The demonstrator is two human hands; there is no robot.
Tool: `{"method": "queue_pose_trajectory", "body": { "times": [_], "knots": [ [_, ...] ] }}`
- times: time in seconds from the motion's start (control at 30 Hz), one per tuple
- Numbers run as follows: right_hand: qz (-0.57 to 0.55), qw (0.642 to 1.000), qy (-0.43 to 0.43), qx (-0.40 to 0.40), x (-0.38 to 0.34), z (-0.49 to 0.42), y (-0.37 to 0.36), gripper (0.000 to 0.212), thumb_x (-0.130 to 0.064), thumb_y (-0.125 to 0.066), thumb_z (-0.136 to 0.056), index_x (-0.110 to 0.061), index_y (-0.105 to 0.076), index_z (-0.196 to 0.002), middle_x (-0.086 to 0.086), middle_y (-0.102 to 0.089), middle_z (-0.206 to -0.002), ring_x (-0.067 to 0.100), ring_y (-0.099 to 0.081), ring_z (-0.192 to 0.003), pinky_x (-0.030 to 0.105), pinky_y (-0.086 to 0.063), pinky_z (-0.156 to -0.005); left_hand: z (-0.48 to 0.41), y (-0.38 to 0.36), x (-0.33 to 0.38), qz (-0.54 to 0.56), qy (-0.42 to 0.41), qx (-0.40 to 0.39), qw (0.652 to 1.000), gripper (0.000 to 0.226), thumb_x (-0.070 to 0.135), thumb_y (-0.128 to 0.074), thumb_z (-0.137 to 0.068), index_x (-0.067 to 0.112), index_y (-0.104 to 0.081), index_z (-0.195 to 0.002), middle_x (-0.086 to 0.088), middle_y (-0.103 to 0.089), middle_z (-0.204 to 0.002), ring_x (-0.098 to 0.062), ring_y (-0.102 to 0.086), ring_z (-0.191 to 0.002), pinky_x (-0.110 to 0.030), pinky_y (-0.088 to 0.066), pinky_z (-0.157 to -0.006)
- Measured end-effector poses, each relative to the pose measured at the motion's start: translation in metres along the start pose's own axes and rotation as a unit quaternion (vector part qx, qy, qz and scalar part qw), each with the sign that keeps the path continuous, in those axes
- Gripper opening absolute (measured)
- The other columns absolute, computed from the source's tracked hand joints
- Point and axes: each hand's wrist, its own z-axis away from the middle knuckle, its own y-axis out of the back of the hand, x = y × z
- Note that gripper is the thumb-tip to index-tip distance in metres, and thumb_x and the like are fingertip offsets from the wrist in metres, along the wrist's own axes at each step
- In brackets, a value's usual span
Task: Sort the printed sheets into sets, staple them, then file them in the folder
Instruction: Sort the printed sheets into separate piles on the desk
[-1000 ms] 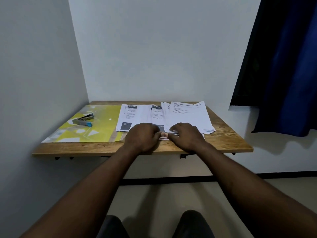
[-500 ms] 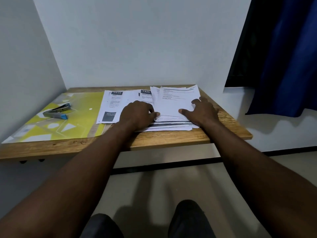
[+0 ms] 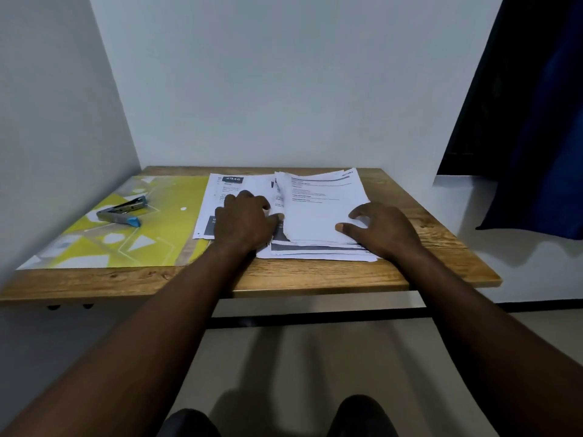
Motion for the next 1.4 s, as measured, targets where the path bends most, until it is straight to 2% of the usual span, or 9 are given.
{"method": "queue_pose_trajectory", "body": {
  "times": [0.13,0.23,0.4,0.63,0.83,0.93,1.13,1.27,1.4],
  "knots": [
    [-0.038,0.999,0.023,0.015,-0.004,-0.001,-0.005,0.041,-0.063,-0.079,-0.083,-0.029,-0.075,-0.106,-0.011,-0.067,-0.131,0.012,-0.059,-0.121,0.029,-0.040,-0.091,-0.003,0.002,-0.024,-0.036,0.079,-0.021,0.996,0.065,0.079,-0.055,-0.088,0.031,-0.068,-0.130,-0.006,-0.058,-0.141,-0.037,-0.046,-0.133,-0.051,-0.038,-0.106],
    [-0.027,0.997,-0.020,0.069,-0.003,-0.009,-0.007,0.063,-0.074,-0.071,-0.084,-0.024,-0.074,-0.122,-0.002,-0.069,-0.135,0.020,-0.062,-0.123,0.028,-0.040,-0.090,-0.004,0.010,-0.043,-0.058,0.124,-0.019,0.990,0.073,0.085,-0.050,-0.086,0.029,-0.068,-0.129,-0.010,-0.059,-0.137,-0.040,-0.048,-0.128,-0.051,-0.039,-0.105],
    [-0.025,0.994,-0.095,0.039,-0.002,-0.015,-0.012,0.089,-0.087,-0.070,-0.068,-0.025,-0.069,-0.132,0.002,-0.070,-0.134,0.025,-0.061,-0.126,0.033,-0.050,-0.091,-0.007,0.019,-0.061,0.006,0.130,0.003,0.991,0.061,0.073,-0.064,-0.086,0.026,-0.071,-0.123,-0.008,-0.065,-0.127,-0.038,-0.056,-0.120,-0.045,-0.050,-0.095],
    [0.002,0.989,-0.148,-0.013,-0.015,-0.022,0.002,0.073,-0.051,-0.088,-0.079,-0.016,-0.060,-0.137,0.002,-0.065,-0.140,0.025,-0.061,-0.123,0.029,-0.043,-0.085,-0.016,0.023,-0.065,0.091,0.154,0.011,0.984,0.054,0.035,-0.088,-0.080,0.018,-0.069,-0.127,-0.015,-0.048,-0.138,-0.038,-0.063,-0.114,-0.035,-0.049,-0.085],
    [-0.001,0.980,-0.191,-0.055,-0.019,-0.033,0.014,0.039,-0.041,-0.089,-0.080,-0.017,-0.059,-0.092,0.000,-0.066,-0.094,0.011,-0.056,-0.074,0.029,-0.041,-0.058,-0.023,0.021,-0.064,0.152,0.170,-0.005,0.974,0.078,0.036,-0.091,-0.076,0.020,-0.056,-0.143,-0.013,-0.061,-0.140,-0.032,-0.059,-0.127,-0.031,-0.041,-0.086],
    [-0.058,0.977,-0.197,-0.056,-0.020,-0.031,0.014,0.037,-0.034,-0.091,-0.080,-0.018,-0.059,-0.088,-0.002,-0.063,-0.089,0.014,-0.061,-0.079,0.030,-0.046,-0.063,-0.025,0.022,-0.056,0.184,0.173,-0.005,0.968,0.089,0.029,-0.093,-0.075,0.017,-0.047,-0.151,-0.012,-0.061,-0.143,-0.034,-0.059,-0.127,-0.033,-0.045,-0.088],
    [-0.098,0.972,-0.208,-0.046,-0.015,-0.035,0.018,0.050,-0.026,-0.087,-0.084,-0.008,-0.067,-0.126,0.009,-0.071,-0.126,0.031,-0.067,-0.113,0.041,-0.055,-0.099,-0.026,0.022,-0.054,0.241,0.185,0.003,0.953,0.098,0.021,-0.094,-0.072,0.022,-0.039,-0.154,-0.011,-0.063,-0.140,-0.035,-0.063,-0.119,-0.043,-0.059,-0.090],
    [-0.086,0.970,-0.229,-0.016,-0.005,-0.037,0.016,0.054,-0.030,-0.083,-0.085,-0.009,-0.066,-0.132,0.011,-0.071,-0.129,0.032,-0.066,-0.111,0.039,-0.055,-0.096,-0.026,0.023,-0.059,0.220,0.195,0.015,0.956,0.110,0.030,-0.097,-0.068,0.021,-0.033,-0.156,-0.013,-0.065,-0.134,-0.038,-0.065,-0.114,-0.048,-0.059,-0.091],
    [-0.179,0.950,-0.257,-0.013,0.011,-0.043,0.015,0.037,-0.018,-0.083,-0.081,-0.012,-0.071,-0.116,0.007,-0.075,-0.111,0.029,-0.071,-0.097,0.043,-0.059,-0.091,-0.030,0.024,-0.060,0.199,0.188,-0.015,0.962,0.090,0.042,-0.097,-0.060,0.018,-0.049,-0.133,-0.005,-0.069,-0.122,-0.030,-0.067,-0.104,-0.041,-0.057,-0.080]
  ]
}}
